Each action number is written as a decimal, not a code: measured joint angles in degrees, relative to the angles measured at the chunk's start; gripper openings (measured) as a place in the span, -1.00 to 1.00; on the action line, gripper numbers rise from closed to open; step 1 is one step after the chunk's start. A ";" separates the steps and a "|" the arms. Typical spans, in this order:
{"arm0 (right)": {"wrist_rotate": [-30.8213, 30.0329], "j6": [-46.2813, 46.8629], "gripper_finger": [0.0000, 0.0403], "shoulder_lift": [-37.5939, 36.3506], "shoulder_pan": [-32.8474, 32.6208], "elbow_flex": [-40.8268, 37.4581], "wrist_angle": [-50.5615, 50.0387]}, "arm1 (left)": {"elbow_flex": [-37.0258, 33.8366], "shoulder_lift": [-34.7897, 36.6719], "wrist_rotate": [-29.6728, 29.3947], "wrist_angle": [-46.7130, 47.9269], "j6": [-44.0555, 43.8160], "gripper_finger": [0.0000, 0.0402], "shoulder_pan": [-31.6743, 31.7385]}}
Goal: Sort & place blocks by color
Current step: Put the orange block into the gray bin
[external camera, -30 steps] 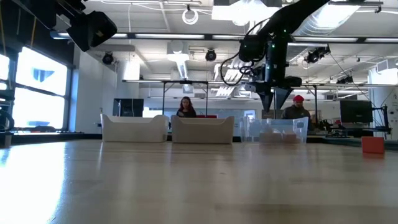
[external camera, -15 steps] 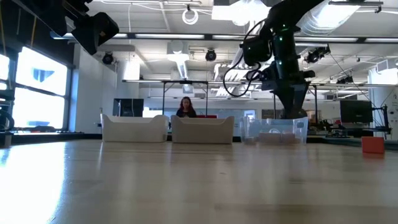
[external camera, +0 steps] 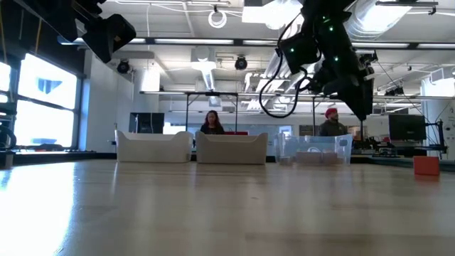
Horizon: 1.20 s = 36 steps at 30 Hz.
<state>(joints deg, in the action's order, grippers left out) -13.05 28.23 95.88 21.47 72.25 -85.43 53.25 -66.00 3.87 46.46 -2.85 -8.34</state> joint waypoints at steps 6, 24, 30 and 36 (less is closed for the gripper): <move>-0.33 0.33 0.12 0.00 -3.89 0.00 -3.60 | 0.00 0.00 -0.27 0.00 0.00 0.18 0.00; -2.71 9.31 0.12 -16.89 -12.45 -12.49 -2.77 | 0.00 0.02 -0.25 -0.20 0.51 0.18 0.00; 2.72 14.00 0.12 -27.81 -13.33 -18.74 1.88 | 0.00 0.02 -0.25 -0.48 0.92 0.18 0.00; 7.03 16.67 0.12 -34.62 -13.33 -24.29 7.15 | 0.00 0.02 -0.25 -1.65 0.58 0.18 0.00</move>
<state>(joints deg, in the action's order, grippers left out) -6.02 44.90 61.25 8.14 47.96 -78.28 53.25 -65.98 3.62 44.81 -2.27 -8.34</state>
